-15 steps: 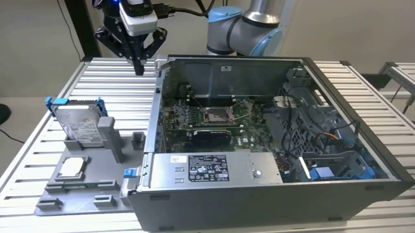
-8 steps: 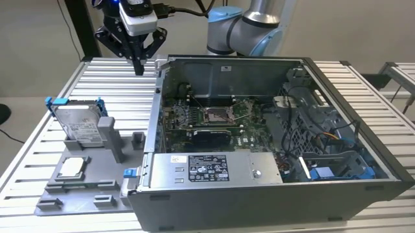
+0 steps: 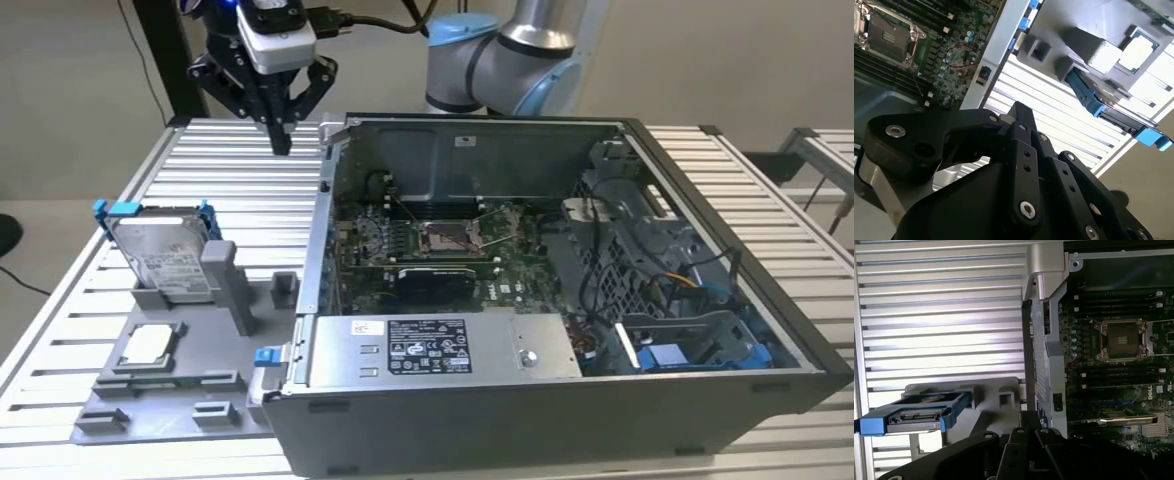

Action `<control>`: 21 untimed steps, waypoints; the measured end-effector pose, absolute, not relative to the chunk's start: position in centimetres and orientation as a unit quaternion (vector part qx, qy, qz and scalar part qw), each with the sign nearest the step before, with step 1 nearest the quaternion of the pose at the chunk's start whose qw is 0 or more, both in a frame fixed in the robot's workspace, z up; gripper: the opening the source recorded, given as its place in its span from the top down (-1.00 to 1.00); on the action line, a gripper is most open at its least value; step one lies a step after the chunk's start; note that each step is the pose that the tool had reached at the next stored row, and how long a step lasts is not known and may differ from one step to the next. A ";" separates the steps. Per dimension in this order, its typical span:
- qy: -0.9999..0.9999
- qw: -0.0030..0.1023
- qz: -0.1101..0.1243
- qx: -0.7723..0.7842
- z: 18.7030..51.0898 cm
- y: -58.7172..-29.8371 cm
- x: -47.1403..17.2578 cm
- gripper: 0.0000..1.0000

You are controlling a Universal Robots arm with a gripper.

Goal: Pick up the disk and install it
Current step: 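Reach for the disk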

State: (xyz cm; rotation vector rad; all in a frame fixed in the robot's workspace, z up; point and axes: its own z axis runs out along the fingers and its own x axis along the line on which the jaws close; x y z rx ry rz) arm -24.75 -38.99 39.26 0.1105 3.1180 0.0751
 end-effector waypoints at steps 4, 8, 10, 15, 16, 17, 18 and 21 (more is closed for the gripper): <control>0.999 0.010 0.024 0.035 39.3 -38.9 -25.8 1.00; 0.999 0.010 0.024 0.035 39.3 -38.8 -26.9 1.00; 0.999 0.010 0.024 0.035 39.3 -38.8 -27.5 1.00; 0.999 0.010 0.024 0.035 39.3 -38.8 -29.2 1.00; 0.999 0.010 0.024 0.035 39.3 -38.8 -29.6 1.00; 0.999 0.010 0.024 0.035 39.3 -38.7 -29.9 1.00; 0.999 0.010 0.024 0.035 39.3 -38.7 -30.4 1.00; 0.999 0.010 0.024 0.035 39.3 -38.8 -31.7 1.00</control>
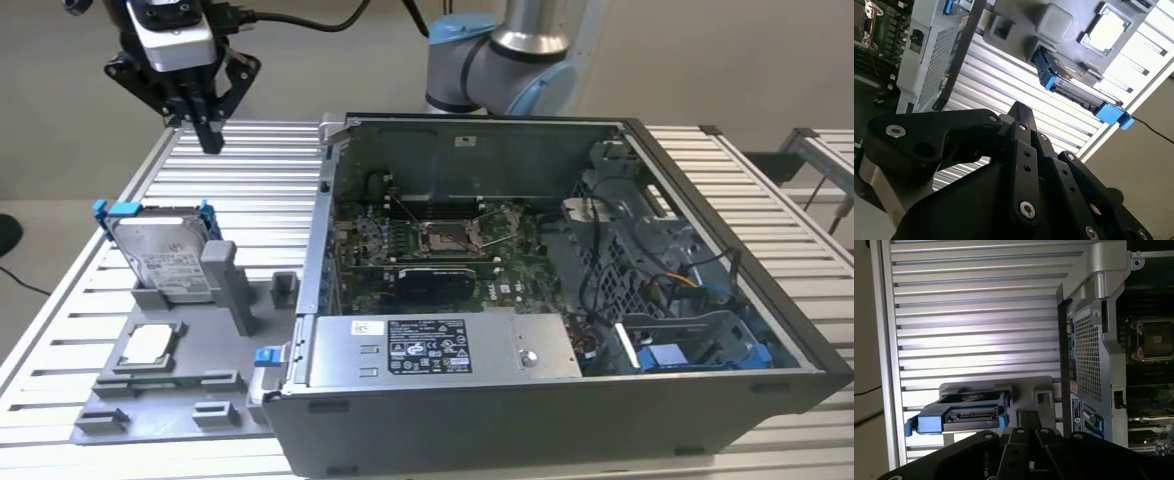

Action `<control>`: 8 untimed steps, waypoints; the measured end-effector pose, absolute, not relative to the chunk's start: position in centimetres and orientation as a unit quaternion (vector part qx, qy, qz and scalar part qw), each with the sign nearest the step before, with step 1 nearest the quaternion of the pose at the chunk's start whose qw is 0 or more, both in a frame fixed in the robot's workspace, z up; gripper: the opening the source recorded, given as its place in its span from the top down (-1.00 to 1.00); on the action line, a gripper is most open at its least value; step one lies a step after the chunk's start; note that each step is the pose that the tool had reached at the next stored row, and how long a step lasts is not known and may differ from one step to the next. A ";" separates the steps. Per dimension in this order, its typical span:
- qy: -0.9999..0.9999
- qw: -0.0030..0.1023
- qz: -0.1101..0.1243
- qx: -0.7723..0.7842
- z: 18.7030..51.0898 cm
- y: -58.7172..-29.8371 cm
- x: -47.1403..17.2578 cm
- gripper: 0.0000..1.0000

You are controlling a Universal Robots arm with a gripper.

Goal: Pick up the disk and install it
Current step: 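Reach for the disk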

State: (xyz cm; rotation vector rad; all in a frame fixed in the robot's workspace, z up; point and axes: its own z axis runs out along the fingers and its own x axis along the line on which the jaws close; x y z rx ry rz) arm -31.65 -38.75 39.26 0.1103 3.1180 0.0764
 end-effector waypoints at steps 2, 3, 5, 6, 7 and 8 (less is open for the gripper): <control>0.999 0.010 0.024 0.035 39.3 -38.8 -32.5 1.00; 0.999 0.010 0.024 0.035 39.3 -38.8 -33.0 1.00; 0.999 0.010 0.024 0.035 39.3 -38.8 -33.9 1.00; 0.999 0.010 0.024 0.035 39.3 -38.9 -34.3 1.00; 0.999 0.010 0.024 0.035 39.3 -38.9 -34.8 1.00; 0.999 0.010 0.024 0.035 39.3 -39.0 -35.2 1.00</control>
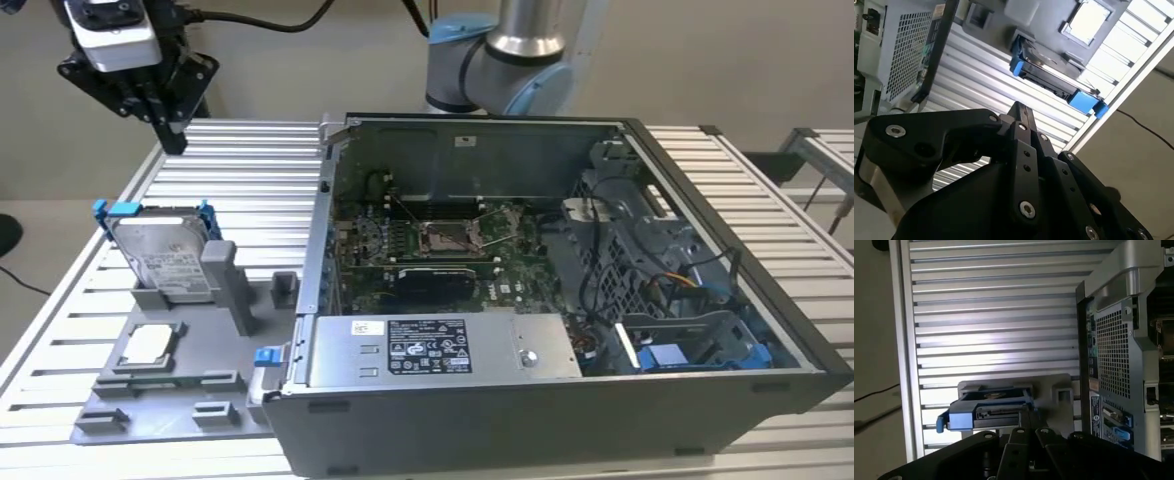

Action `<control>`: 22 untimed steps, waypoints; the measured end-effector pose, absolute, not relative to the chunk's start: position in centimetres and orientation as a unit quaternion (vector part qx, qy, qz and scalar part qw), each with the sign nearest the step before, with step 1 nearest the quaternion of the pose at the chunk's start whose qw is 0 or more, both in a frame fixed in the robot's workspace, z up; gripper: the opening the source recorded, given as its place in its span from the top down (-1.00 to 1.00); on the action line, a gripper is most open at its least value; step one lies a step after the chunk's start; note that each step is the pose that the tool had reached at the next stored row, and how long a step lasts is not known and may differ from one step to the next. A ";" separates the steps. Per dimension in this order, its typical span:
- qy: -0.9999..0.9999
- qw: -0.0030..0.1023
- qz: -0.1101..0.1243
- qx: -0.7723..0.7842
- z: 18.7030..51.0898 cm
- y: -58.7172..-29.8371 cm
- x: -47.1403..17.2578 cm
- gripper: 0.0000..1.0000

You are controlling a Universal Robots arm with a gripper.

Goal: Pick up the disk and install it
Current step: 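Reach for the disk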

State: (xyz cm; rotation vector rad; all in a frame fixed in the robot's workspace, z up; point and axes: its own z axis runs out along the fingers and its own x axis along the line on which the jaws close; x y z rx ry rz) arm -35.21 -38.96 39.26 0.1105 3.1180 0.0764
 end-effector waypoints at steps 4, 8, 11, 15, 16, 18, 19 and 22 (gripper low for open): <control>0.999 0.010 0.024 0.035 39.3 -39.2 -36.9 1.00; 0.999 0.010 0.024 0.035 39.2 -39.8 -38.1 1.00; 0.999 0.010 0.024 0.035 39.2 -40.3 -38.4 1.00; 0.999 0.009 0.024 0.030 39.1 -40.6 -38.6 1.00; 0.999 0.009 0.025 0.028 39.1 -40.6 -38.6 1.00; 0.999 0.008 0.025 0.024 39.0 -40.7 -38.8 1.00; 0.999 0.008 0.025 0.023 39.0 -40.7 -38.9 1.00; 0.999 0.008 0.025 0.022 38.9 -40.7 -39.8 1.00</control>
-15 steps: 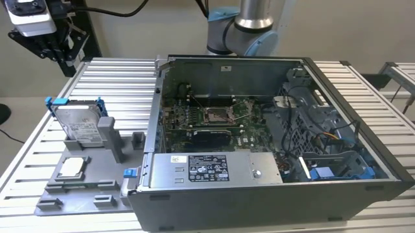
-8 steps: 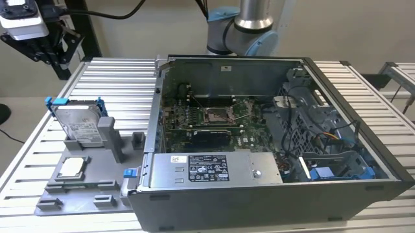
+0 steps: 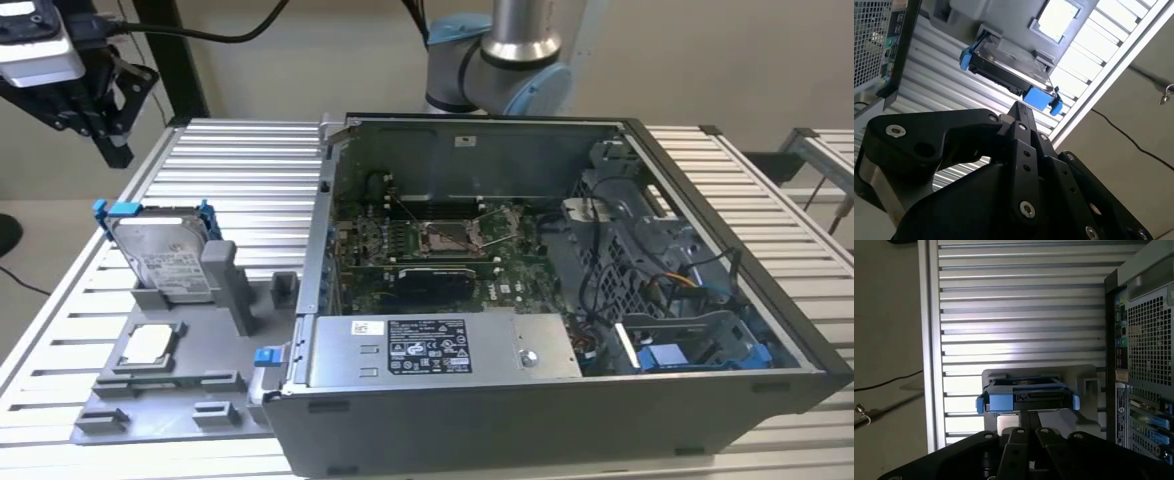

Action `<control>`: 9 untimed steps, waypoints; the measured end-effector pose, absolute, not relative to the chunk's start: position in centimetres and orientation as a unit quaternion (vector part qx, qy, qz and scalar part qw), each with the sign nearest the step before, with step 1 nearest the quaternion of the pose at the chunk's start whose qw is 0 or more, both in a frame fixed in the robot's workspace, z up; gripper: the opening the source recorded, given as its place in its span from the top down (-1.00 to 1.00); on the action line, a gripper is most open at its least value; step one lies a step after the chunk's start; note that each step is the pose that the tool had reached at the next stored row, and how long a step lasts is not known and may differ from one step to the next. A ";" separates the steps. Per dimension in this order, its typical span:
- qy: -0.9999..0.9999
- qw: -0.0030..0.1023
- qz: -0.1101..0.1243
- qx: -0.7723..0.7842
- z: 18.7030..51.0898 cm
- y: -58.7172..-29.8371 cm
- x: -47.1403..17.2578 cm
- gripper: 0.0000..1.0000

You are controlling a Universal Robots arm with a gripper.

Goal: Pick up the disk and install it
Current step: 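Reach for the disk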

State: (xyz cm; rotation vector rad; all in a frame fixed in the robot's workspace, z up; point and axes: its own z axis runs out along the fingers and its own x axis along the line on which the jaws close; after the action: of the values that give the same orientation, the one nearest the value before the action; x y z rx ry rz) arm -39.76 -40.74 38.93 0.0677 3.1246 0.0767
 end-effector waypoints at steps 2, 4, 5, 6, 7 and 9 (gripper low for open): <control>0.999 0.007 0.025 0.022 38.9 -40.7 -40.4 1.00; 0.999 0.007 0.025 0.022 38.9 -40.8 -41.0 1.00; 0.999 0.007 0.025 0.022 38.9 -40.8 -41.2 1.00; 0.999 0.007 0.024 0.022 38.9 -40.9 -41.5 1.00; 0.999 0.007 0.025 0.022 38.9 -40.9 -41.6 1.00; 0.999 0.007 0.024 0.022 38.9 -41.0 -41.7 1.00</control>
State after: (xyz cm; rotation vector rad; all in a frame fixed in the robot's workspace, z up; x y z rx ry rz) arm -41.71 -40.98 38.86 0.0677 3.1264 0.0765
